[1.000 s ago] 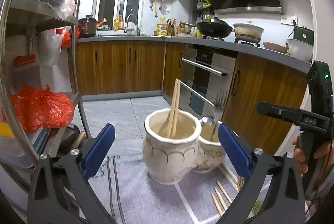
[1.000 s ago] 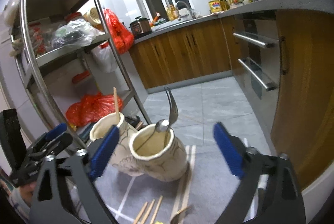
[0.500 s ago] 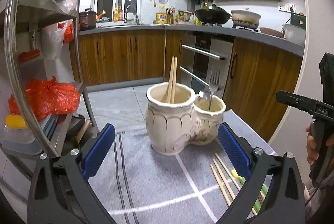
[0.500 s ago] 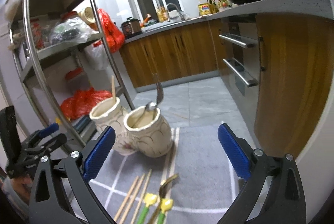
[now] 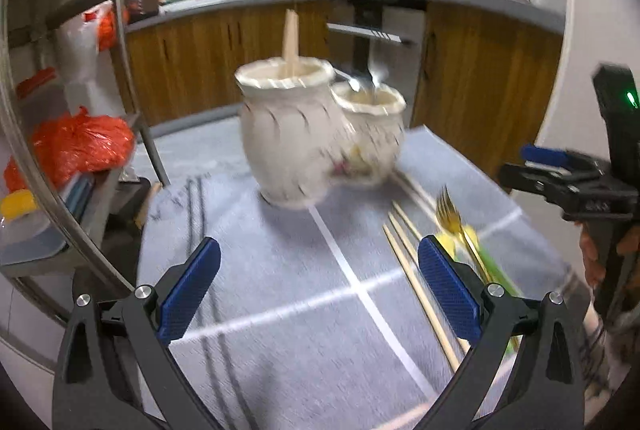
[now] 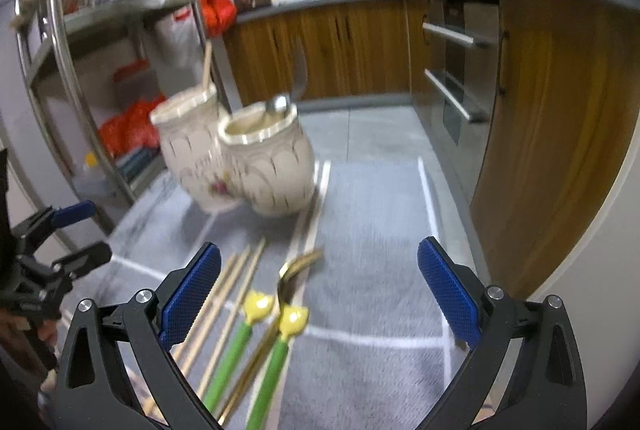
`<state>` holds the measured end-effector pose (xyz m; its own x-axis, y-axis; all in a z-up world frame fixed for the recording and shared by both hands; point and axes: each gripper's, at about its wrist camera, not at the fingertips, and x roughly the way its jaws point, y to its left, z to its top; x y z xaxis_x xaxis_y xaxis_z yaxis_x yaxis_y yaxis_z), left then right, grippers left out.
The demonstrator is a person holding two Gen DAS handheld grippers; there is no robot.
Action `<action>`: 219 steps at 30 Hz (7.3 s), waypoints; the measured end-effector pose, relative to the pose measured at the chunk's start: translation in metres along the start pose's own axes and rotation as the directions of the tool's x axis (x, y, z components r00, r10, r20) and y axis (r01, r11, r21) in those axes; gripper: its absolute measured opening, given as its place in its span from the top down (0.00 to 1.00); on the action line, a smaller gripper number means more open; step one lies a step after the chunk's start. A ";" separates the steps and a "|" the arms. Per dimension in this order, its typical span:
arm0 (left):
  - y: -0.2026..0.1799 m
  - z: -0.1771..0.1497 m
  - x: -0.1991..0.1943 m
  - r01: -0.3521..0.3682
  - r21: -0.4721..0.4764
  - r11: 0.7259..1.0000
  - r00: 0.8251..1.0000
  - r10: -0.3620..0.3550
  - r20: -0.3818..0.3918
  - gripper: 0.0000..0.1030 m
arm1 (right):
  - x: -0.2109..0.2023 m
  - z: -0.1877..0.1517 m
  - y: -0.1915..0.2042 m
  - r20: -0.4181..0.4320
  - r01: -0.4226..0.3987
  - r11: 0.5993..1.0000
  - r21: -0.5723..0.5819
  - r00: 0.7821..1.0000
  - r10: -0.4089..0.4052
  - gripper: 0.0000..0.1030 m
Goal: Organize utensils
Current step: 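Grasp a wooden chopstick with the left tool while the right tool grips the gold fork, then lift the chopstick and gold fork and lower them toward the holder cups, then open both tools to drop the chopstick and gold fork into the cups, then pull both tools back and lower them toward the remaining utensils on the towel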
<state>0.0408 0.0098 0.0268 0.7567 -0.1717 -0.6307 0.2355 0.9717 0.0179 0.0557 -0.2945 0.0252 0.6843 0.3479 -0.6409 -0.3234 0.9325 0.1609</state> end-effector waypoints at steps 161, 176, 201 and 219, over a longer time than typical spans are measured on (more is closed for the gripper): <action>0.062 0.091 0.045 -0.004 -0.184 0.983 0.941 0.067 0.333 0.87 | 0.026 0.113 0.015 0.326 -0.086 0.996 -0.003 0.942 0.083 0.78; 0.047 0.069 0.008 -0.004 -0.142 0.990 0.959 0.044 0.280 0.22 | -0.015 0.079 -0.003 0.315 -0.099 0.995 0.022 0.945 0.087 0.17; 0.003 0.005 -0.019 0.017 -0.063 0.998 0.995 -0.011 0.101 0.05 | -0.034 -0.001 -0.001 0.095 0.020 0.999 -0.024 0.995 -0.018 0.05; -0.040 -0.028 0.017 0.077 -0.042 0.996 0.994 -0.080 -0.071 0.06 | -0.004 -0.051 0.010 -0.116 0.024 0.996 -0.082 0.993 -0.033 0.15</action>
<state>0.0273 -0.0279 -0.0067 0.6904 -0.2367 -0.6836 0.2673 0.9616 -0.0630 0.0162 -0.2916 -0.0086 0.6144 0.3032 -0.7284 -0.3599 0.9293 0.0833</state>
